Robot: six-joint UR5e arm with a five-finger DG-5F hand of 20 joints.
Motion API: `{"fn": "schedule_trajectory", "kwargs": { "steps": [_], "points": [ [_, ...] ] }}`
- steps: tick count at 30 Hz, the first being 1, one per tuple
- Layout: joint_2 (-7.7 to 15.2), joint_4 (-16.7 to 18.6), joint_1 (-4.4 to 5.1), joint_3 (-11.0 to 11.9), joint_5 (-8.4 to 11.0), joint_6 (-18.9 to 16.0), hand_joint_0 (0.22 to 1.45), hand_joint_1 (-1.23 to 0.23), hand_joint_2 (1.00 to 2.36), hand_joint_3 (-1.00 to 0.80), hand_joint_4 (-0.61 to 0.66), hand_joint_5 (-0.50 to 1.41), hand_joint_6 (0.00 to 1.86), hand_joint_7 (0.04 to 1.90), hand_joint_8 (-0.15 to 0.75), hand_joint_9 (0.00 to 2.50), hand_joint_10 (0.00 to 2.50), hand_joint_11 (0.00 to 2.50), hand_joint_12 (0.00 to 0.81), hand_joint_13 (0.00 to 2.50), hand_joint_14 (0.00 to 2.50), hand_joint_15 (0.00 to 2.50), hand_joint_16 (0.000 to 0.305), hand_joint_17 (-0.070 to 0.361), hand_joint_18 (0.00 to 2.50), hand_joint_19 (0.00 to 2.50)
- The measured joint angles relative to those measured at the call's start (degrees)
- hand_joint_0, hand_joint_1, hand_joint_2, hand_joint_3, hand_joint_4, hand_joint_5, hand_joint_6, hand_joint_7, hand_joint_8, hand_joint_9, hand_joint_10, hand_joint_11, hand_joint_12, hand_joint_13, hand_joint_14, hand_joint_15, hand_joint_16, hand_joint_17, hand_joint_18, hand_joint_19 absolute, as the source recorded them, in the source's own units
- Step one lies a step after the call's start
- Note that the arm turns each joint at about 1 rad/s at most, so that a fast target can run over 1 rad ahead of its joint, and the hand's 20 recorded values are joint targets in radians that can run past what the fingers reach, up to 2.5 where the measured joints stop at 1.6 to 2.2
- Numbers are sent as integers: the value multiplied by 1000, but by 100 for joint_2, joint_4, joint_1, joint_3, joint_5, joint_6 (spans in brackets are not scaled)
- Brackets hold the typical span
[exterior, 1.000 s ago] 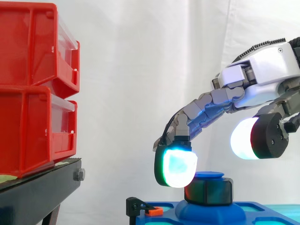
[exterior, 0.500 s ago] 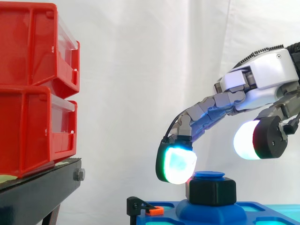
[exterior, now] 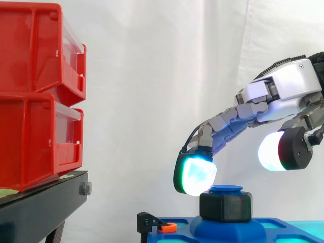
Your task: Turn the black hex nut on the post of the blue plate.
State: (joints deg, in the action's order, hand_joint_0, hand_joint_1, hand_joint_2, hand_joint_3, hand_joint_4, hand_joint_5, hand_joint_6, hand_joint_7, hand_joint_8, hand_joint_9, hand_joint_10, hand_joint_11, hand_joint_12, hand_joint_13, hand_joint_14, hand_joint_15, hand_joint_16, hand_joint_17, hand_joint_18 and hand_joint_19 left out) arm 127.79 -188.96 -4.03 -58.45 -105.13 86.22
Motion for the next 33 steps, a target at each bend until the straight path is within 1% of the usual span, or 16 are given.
{"fn": "schedule_trajectory", "kwargs": {
  "steps": [4,8,10,12,17,21,24,28,33],
  "points": [
    [1,38,16,11,2,-4,419,-430,1000,-500,187,-199,502,914,242,274,0,0,372,320,2,60,63,142,121,106],
    [2,109,50,66,12,-11,384,-530,1000,-500,193,-213,502,902,249,239,0,0,388,297,0,51,66,149,101,89],
    [1,126,74,96,22,-14,376,-597,1000,-500,170,-228,502,874,239,205,0,0,390,271,0,56,67,151,75,75],
    [3,154,116,116,76,-21,378,-638,1000,-500,158,-237,502,849,233,188,0,0,389,249,0,47,66,147,46,63],
    [7,280,244,99,272,-44,390,-681,1000,-500,147,-243,502,836,225,171,0,0,381,238,1,45,64,143,31,53],
    [8,521,358,-50,394,-51,404,-704,1000,-500,136,-247,502,839,214,152,0,0,371,219,0,44,62,139,4,63],
    [9,672,425,-130,467,-52,420,-737,1000,-500,127,-248,502,837,208,147,0,0,363,217,0,41,60,135,3,63],
    [9,774,485,-161,536,-53,437,-766,1000,-500,122,-249,502,843,200,149,0,0,352,221,0,36,58,131,14,59],
    [50,915,533,-169,583,-53,481,-792,1000,-500,114,-246,502,860,188,154,0,0,335,234,1,36,54,121,26,54]
  ]
}}
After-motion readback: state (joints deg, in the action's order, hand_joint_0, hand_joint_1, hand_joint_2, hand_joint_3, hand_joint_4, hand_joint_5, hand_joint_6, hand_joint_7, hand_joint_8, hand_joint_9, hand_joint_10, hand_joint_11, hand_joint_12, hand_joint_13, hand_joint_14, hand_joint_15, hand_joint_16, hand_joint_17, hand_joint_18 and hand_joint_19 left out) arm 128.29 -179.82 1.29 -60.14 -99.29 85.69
